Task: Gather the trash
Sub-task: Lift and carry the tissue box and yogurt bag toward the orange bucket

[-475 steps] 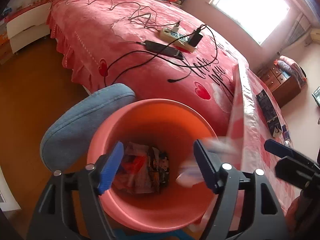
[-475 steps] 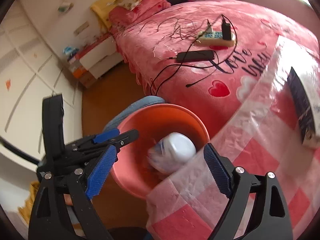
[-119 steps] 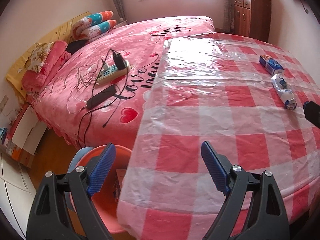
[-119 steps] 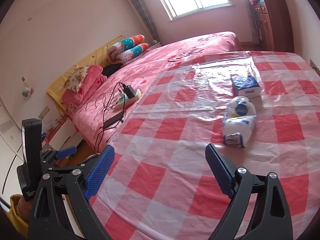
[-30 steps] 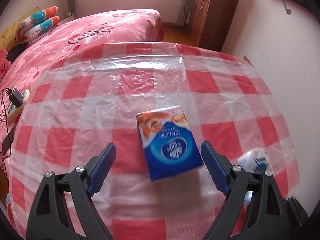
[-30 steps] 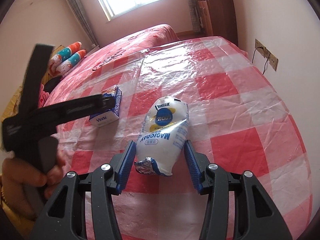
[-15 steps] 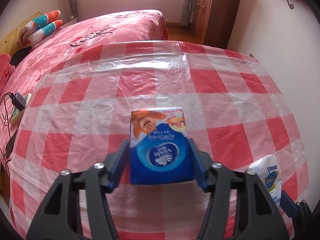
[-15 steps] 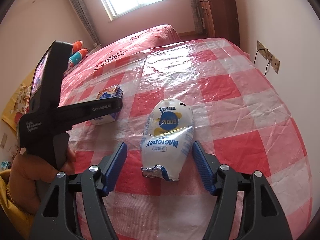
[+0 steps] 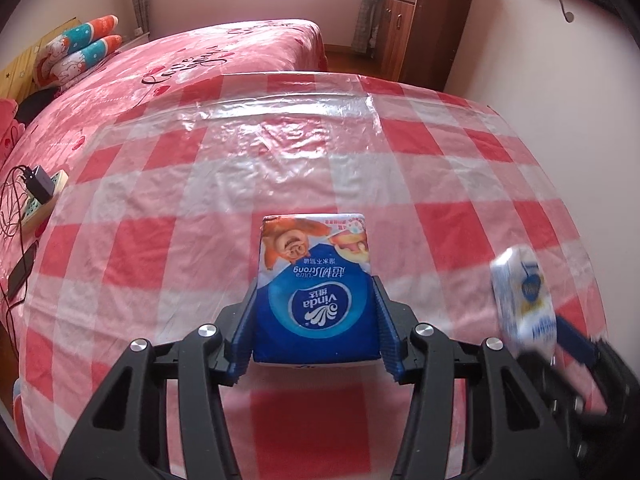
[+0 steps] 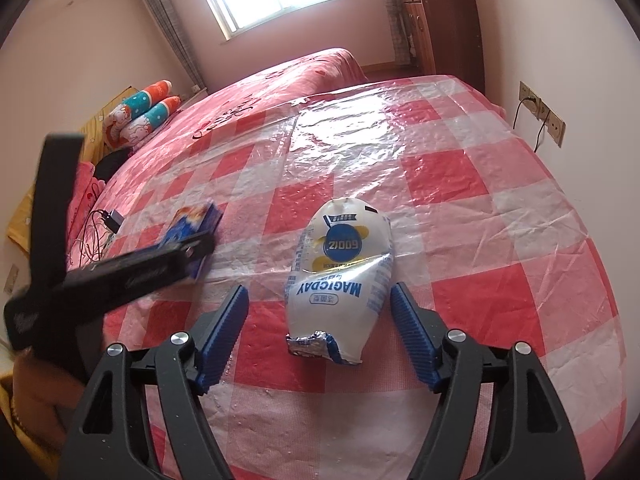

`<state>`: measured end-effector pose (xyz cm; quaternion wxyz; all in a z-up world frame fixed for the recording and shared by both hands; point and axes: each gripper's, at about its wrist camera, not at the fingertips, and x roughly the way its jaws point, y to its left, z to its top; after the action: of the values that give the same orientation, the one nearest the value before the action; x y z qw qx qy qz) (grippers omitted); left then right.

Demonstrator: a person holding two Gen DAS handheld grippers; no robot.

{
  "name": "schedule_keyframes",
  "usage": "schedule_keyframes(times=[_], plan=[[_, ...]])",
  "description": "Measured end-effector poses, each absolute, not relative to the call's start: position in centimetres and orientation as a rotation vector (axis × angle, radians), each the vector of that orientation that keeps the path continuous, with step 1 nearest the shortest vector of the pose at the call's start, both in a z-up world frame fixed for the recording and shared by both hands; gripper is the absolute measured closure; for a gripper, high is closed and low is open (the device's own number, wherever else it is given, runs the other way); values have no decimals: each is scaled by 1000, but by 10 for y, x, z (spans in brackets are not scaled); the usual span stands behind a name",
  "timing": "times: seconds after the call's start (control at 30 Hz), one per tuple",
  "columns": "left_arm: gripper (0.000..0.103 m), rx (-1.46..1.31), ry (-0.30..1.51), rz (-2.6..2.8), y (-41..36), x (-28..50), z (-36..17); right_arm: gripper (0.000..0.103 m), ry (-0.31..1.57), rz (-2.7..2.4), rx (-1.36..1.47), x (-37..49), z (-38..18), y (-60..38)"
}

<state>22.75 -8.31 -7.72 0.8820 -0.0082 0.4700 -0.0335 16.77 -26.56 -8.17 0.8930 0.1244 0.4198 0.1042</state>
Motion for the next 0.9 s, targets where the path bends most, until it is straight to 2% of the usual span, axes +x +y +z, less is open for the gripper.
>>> schedule_keyframes(times=[0.13,0.33,0.9], plan=[[50,-16,980,-78,-73,209,-75,36,872,203,249,167,-81,-265],[50,-15,999,-80,-55,182,-76,49,876,166,239,167,-82,-268],[50,-1,1007,-71,-8,113,-74,51,871,177,208,160,-80,-262]])
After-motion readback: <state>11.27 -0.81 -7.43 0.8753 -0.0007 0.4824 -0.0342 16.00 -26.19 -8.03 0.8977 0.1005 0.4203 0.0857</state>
